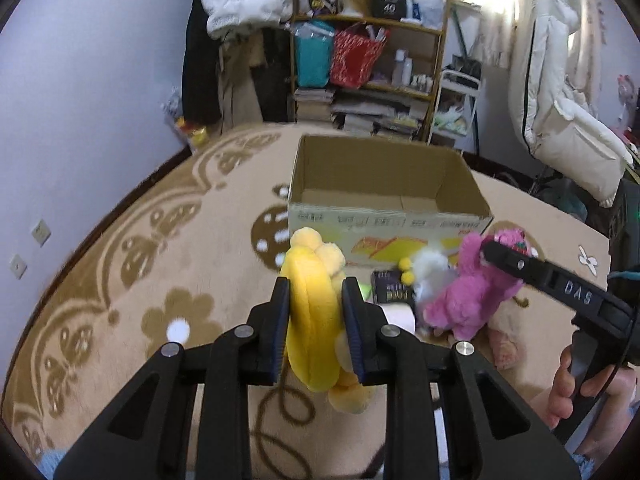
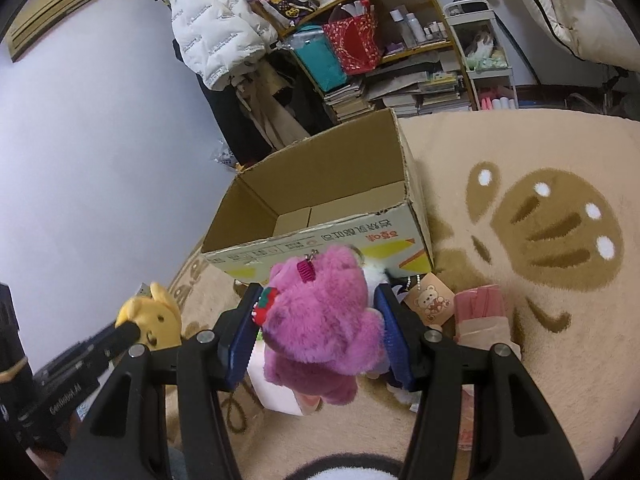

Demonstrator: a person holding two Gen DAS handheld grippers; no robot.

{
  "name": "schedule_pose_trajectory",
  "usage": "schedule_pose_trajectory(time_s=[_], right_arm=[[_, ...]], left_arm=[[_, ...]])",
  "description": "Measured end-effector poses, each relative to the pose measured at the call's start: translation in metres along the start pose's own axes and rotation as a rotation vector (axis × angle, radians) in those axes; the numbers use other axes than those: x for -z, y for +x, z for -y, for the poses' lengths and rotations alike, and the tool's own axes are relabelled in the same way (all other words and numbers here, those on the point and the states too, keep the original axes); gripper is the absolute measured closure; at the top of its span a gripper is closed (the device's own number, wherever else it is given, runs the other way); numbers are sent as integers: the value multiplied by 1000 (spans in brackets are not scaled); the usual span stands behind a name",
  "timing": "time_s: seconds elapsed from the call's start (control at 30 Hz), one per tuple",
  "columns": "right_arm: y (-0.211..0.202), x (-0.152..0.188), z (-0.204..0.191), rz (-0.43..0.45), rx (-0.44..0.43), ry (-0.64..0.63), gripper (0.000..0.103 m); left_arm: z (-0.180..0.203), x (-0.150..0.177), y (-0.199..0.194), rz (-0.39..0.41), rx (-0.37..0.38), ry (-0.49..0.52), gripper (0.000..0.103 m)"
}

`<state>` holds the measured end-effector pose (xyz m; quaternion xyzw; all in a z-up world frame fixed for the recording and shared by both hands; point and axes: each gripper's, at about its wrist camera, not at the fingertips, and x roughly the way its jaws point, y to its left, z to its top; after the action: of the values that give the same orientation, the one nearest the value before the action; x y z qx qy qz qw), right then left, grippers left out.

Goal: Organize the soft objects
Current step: 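Lift the pink bear with the right tool while the left tool lifts the yellow plush toward the box, then open the right tool over the box while the left tool releases the yellow plush inside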

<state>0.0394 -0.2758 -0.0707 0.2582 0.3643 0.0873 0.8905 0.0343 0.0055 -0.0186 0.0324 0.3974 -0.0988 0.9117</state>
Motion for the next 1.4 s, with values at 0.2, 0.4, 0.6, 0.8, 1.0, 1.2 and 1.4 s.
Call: schedule_pose_trajectory(time_s=[0.2,0.4,0.6,0.8,1.0,1.2,1.4], right_arm=[[-2,1,-12,21,1,-55,43],[-8,-2,-24,64,16,-93,43],[-17,-11,-28,119,24,-93,43],[-22,-27,-25,163,-1,-56,43],[-31,-54,-28,247,3,-70,43],[-27,-83,-27,311,-9,-34,43],[-4,-95,-32,297,24,-46,41]], left_arm=[[4,-19,-2,82,-14,55,79],[0,-38,-13,150,-26,63,79],[-2,-61,-20,223,-37,76,79],[-3,-84,-4,268,-24,88,79],[7,-108,17,307,-23,131,79],[17,-128,32,351,-6,140,80],[16,-132,57,298,13,129,80]])
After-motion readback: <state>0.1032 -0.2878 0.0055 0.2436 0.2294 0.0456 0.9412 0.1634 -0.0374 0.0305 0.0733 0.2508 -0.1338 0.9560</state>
